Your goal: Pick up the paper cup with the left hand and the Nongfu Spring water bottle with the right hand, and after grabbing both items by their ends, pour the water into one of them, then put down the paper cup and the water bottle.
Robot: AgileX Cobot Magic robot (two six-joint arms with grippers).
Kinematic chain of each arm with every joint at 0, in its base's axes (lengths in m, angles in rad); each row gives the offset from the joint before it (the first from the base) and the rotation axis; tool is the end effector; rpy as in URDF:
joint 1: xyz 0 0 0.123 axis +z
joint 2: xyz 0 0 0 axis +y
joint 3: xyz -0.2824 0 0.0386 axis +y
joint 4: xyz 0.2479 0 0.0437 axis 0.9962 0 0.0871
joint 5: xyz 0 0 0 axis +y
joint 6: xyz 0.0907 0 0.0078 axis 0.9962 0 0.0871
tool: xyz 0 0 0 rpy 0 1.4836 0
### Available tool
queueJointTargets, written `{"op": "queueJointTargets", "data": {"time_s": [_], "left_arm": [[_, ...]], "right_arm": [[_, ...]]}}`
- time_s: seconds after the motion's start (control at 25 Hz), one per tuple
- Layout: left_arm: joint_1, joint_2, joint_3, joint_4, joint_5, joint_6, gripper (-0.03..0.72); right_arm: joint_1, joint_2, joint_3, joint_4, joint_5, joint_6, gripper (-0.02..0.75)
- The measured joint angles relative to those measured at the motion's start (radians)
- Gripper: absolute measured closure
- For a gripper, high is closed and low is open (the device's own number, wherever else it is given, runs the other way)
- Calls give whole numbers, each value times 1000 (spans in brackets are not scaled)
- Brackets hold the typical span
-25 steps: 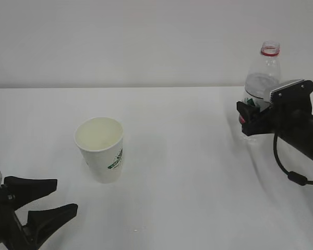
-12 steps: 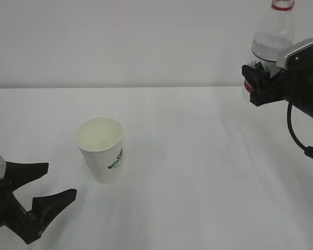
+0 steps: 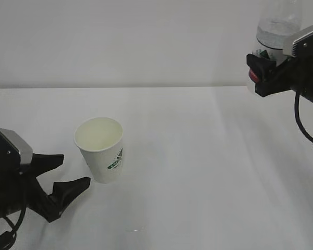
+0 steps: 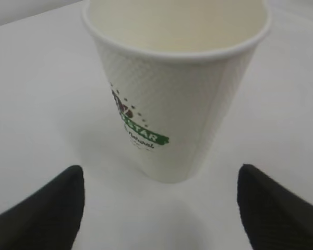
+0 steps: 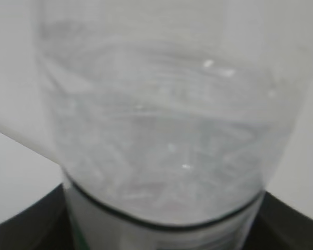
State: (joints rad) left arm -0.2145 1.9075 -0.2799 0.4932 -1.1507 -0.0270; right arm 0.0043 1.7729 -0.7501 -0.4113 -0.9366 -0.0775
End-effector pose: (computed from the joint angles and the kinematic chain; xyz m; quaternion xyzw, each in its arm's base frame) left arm 0.2198 -0.0881 0.0918 0.2813 0.7826 -0.1938 0.5204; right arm 0.3469 0.0308 0.1994 -0.2300 0.6830 0.0053 0.6932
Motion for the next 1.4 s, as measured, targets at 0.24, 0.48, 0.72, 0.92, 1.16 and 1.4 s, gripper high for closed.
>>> {"op": "queueJointTargets", "data": {"time_s": [0.24, 0.48, 0.72, 0.92, 1.16, 1.4], "left_arm": [[0, 66, -73, 42, -1, 0, -3], [0, 137, -129, 72, -1, 0, -3], [0, 196, -184, 83, -1, -4, -3], [0, 205, -222, 105, -1, -17, -3], [-31, 207, -260, 131, -1, -27, -3], [-76, 245, -312, 122, -1, -30, -2]], "right_arm": [[0, 0, 0, 0, 13, 10, 233], [0, 0, 0, 0, 15, 12, 233], [0, 0, 0, 0, 16, 12, 233], [0, 0, 0, 0, 18, 12, 233], [0, 0, 0, 0, 25, 12, 233], [0, 0, 0, 0, 36, 12, 233]]}}
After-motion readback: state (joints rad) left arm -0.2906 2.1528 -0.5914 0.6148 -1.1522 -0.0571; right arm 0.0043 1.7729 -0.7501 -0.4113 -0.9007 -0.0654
